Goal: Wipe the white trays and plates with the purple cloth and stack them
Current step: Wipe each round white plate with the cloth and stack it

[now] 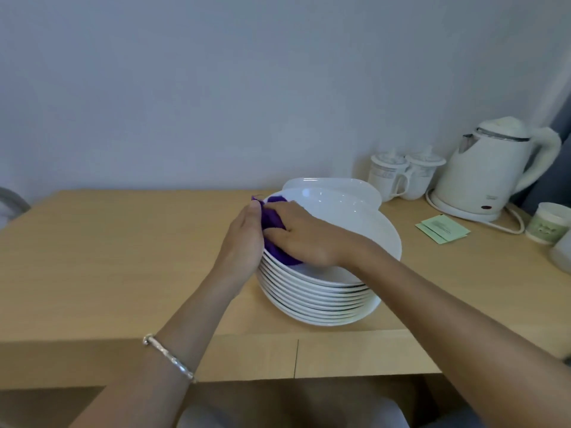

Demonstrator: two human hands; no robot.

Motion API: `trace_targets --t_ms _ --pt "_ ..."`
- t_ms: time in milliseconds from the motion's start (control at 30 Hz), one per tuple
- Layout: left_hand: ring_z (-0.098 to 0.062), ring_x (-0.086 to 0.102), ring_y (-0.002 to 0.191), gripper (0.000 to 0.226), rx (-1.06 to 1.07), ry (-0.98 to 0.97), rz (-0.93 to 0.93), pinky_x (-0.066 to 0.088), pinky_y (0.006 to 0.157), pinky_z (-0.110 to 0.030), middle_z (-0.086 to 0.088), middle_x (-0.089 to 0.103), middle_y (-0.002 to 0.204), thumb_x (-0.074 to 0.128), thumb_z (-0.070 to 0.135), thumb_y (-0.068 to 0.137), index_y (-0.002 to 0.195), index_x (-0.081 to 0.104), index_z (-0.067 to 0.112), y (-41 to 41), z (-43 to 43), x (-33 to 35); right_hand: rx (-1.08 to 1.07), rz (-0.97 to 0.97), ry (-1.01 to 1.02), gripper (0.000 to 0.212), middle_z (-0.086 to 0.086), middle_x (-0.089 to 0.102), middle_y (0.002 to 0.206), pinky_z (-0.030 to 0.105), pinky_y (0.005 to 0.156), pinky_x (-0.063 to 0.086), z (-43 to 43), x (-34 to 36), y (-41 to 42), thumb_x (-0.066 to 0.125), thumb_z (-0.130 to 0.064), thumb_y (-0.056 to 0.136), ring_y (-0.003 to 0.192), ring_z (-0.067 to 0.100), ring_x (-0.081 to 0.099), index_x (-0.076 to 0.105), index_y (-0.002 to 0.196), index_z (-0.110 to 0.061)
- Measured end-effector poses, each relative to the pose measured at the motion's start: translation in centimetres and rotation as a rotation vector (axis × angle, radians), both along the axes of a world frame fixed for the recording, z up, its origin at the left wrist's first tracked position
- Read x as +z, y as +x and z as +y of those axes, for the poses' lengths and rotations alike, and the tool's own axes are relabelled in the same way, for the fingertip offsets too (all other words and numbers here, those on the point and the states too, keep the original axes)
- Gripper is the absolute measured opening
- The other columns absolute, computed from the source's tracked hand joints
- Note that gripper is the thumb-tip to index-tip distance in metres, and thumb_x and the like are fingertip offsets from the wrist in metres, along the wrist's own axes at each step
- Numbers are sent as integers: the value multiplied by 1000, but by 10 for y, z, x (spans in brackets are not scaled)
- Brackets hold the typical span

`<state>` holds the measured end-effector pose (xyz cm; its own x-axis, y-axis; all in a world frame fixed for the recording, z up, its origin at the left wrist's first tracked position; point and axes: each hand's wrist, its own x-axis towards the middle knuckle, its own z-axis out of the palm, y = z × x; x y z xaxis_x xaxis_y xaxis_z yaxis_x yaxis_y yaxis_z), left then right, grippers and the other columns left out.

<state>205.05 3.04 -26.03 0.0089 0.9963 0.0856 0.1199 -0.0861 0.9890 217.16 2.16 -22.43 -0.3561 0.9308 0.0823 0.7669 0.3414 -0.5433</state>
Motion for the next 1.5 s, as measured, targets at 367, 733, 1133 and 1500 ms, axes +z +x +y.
trace_targets --t_ms 367,733,1133,1500 --pt "-8 60 103 33 -54 4 19 47 88 -32 21 64 104 33 26 101 91 57 46 -4 -6 6 -309 -444 65 43 9 35 143 46 112 22 17 -5 81 39 -31 95 137 31 20 40 134 -14" --pt "-9 60 106 40 -29 33 112 45 101 -43 16 67 109 25 45 97 110 62 39 -5 -1 -2 182 -95 -321 27 -16 61 112 14 78 42 -53 32 58 51 -23 94 95 -5 54 58 119 -31" --pt "-10 61 108 44 -35 -3 84 44 102 -44 13 68 111 25 50 94 111 64 37 -2 -5 2 -193 -219 44 39 14 53 118 39 95 35 35 -7 10 40 -45 78 119 34 45 50 101 -15" --pt "-6 54 116 32 -45 14 131 41 104 -36 20 62 120 36 39 96 117 60 39 -9 -4 4 -7 -228 -343 44 -26 56 115 23 88 44 -45 38 102 61 -38 76 107 4 54 55 117 -51"
